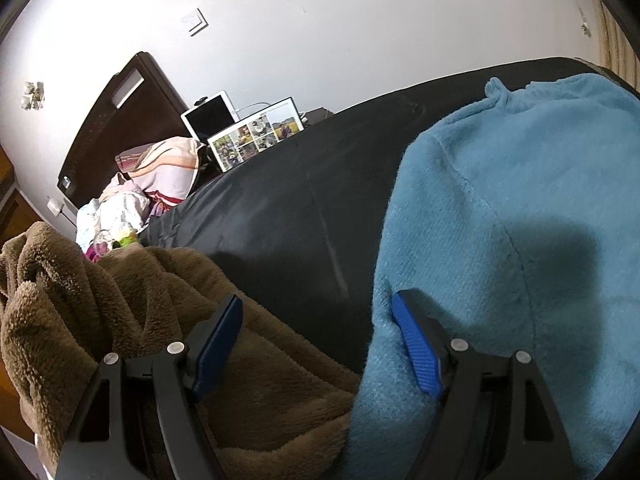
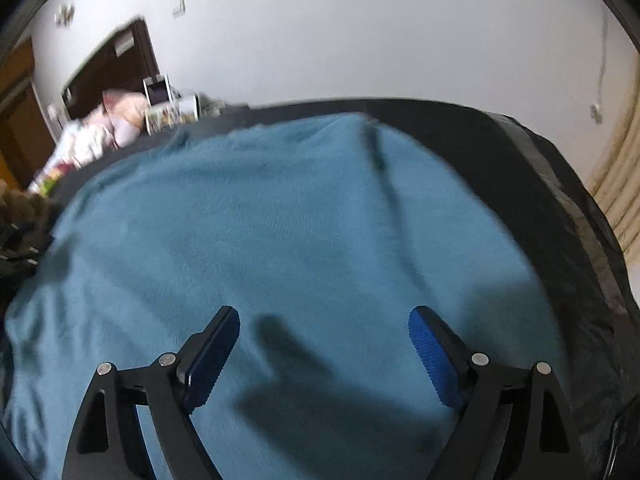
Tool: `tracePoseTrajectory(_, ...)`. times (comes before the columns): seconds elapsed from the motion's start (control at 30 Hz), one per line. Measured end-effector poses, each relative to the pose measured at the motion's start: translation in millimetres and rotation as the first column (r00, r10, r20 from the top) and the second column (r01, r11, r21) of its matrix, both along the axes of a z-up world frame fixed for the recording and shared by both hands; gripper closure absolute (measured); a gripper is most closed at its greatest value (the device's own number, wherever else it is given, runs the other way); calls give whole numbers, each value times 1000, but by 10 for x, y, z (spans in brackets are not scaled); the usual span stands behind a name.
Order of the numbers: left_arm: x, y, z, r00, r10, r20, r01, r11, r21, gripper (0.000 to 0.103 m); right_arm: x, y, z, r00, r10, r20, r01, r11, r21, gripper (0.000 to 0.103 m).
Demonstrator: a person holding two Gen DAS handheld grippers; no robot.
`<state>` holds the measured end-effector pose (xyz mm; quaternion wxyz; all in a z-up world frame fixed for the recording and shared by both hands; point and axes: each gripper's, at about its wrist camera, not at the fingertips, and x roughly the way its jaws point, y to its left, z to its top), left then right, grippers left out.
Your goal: Fold clothes
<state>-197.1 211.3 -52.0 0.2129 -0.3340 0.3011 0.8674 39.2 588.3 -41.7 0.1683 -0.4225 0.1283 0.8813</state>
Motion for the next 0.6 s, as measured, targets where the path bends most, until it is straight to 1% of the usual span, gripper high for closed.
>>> tracePoseTrajectory(0.07, -7, -9, 4, 1000, 8, 3, -8, 1000, -8, 23, 315, 73, 187, 999, -8, -53, 7, 1000, -11, 15)
tracePoseTrajectory(0.13, 1, 16, 22, 1000, 27, 11, -26, 1000, -16, 23, 652, 118, 342, 997, -26, -74, 28, 999, 29, 15)
tracePoseTrajectory(0.2, 78, 67, 73, 999, 44, 7, -44, 999, -24, 23, 1008, 135, 447, 996, -44, -78, 51, 995, 89, 15)
tracePoseTrajectory(0.23, 134, 97, 107, 999, 49, 2, -49, 998, -25, 23, 1141, 148, 449, 996, -52, -70, 60, 991, 117, 15)
tracePoseTrajectory(0.3, 302, 180, 207, 1000, 17, 2, -17, 1000, -1, 23, 1391, 146, 413, 996, -78, -37, 84, 979, 188, 15)
tracePoseTrajectory(0.4, 554, 306, 357, 1000, -32, 2, 31, 999, 37, 23, 1498, 116, 248, 993, -112, 41, 97, 956, 275, 15)
tracePoseTrajectory(0.47, 724, 409, 435, 996, -77, 36, 74, 993, 88, 23, 1496, 137, 155, 992, -103, 67, 81, 960, 269, 15)
tracePoseTrajectory(0.5, 796, 454, 456, 994, -96, 54, 89, 990, 112, 23, 1471, 150, 103, 993, -91, 76, 69, 966, 250, 15)
tracePoseTrajectory(0.6, 967, 589, 387, 981, -145, 126, 124, 979, 164, 23, 1389, 227, -7, 992, -82, 91, 61, 974, 216, 15)
